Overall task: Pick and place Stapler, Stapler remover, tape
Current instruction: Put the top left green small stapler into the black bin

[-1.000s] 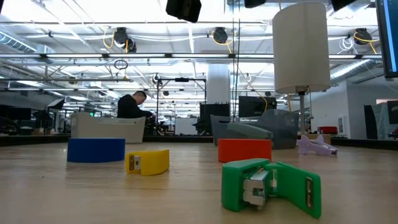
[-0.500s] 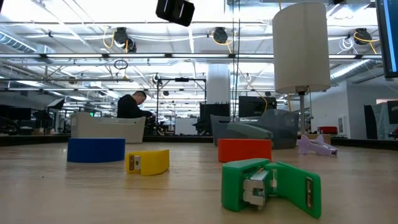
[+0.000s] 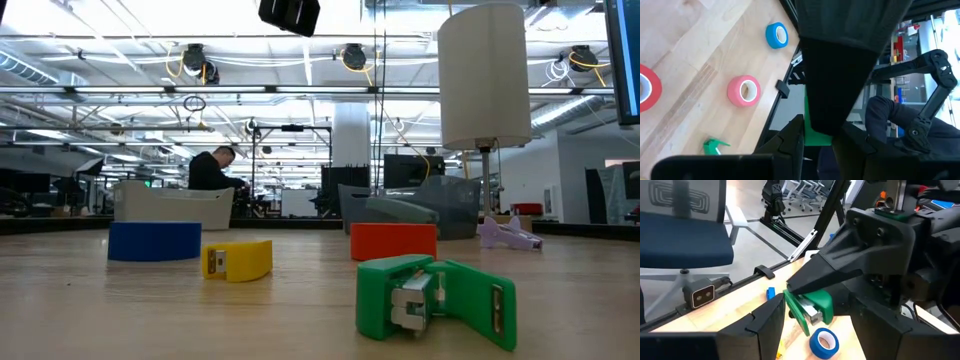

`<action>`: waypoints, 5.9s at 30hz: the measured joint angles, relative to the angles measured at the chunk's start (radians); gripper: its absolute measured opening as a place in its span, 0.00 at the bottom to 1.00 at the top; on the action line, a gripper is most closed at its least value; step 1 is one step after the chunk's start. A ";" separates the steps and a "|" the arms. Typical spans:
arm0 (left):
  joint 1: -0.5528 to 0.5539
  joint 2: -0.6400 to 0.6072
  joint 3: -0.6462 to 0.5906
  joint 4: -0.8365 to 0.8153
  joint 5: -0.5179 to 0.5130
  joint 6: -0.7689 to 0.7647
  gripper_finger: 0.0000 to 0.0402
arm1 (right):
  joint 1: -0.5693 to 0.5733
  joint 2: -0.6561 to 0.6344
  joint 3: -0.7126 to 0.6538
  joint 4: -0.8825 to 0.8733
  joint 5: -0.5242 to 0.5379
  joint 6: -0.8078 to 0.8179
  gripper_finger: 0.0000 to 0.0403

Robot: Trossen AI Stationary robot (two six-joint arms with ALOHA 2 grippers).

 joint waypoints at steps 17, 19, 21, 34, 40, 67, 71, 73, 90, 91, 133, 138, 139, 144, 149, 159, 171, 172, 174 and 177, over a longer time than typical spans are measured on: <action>0.003 -0.002 0.000 -0.001 0.036 -0.017 0.23 | -0.007 0.042 0.040 -0.018 -0.012 -0.074 0.36; 0.003 -0.002 0.000 -0.002 0.036 -0.015 0.23 | -0.007 0.042 0.044 -0.026 -0.012 -0.074 0.34; 0.003 -0.002 0.000 -0.002 0.036 -0.014 0.23 | -0.007 0.042 0.044 -0.028 -0.012 -0.070 0.32; 0.003 -0.002 0.000 -0.007 0.036 -0.011 0.23 | -0.007 0.041 0.047 -0.043 -0.006 -0.055 0.14; 0.003 -0.002 0.000 -0.007 0.032 -0.014 0.23 | -0.007 0.041 0.048 -0.047 -0.005 -0.038 0.13; 0.021 0.000 0.000 -0.060 0.025 0.063 0.33 | -0.008 0.041 0.048 -0.100 0.026 -0.039 0.13; 0.025 0.000 0.000 -0.064 0.025 0.077 0.47 | -0.008 0.041 0.048 -0.109 0.035 -0.039 0.13; 0.028 0.000 0.000 -0.064 0.025 0.102 0.54 | -0.009 0.041 0.048 -0.114 0.050 -0.040 0.13; 0.121 0.000 0.000 -0.120 0.040 0.243 0.77 | -0.046 0.041 0.048 -0.196 0.052 0.009 0.13; 0.129 0.000 0.000 -0.136 0.040 0.257 0.77 | -0.047 0.041 0.048 -0.206 0.053 0.009 0.13; 0.180 -0.033 -0.005 -0.632 -0.329 0.563 0.77 | -0.577 -0.012 0.048 -0.647 0.438 -0.081 0.14; 0.203 -0.074 -0.040 -0.610 -0.342 0.589 0.77 | -0.627 -0.012 0.048 -0.713 0.419 -0.081 0.14; 0.209 -0.085 -0.058 -0.584 -0.342 0.589 0.77 | -0.631 -0.012 0.048 -0.728 0.399 -0.080 0.14; 0.240 -0.172 -0.204 -0.393 -0.322 0.575 0.77 | -0.634 -0.012 0.048 -0.813 0.374 -0.096 0.14; 0.257 -0.258 -0.355 -0.256 -0.296 0.534 0.77 | -0.636 0.002 0.048 -0.868 0.330 -0.125 0.14; 0.256 -0.367 -0.525 -0.068 -0.298 0.491 0.77 | -0.615 0.075 0.049 -0.892 0.284 -0.104 0.14; 0.270 -0.366 -0.539 -0.069 -0.295 0.505 0.77 | -0.605 0.123 0.048 -0.943 0.335 -0.095 0.14; 0.273 -0.367 -0.539 -0.064 -0.293 0.506 0.77 | -0.606 0.124 0.048 -0.938 0.345 -0.095 0.14; 0.280 -0.366 -0.539 -0.068 -0.277 0.507 0.77 | -0.606 0.126 0.047 -0.939 0.364 -0.094 0.16; 0.284 -0.366 -0.539 -0.065 -0.277 0.511 0.77 | -0.606 0.125 0.048 -0.937 0.363 -0.094 0.20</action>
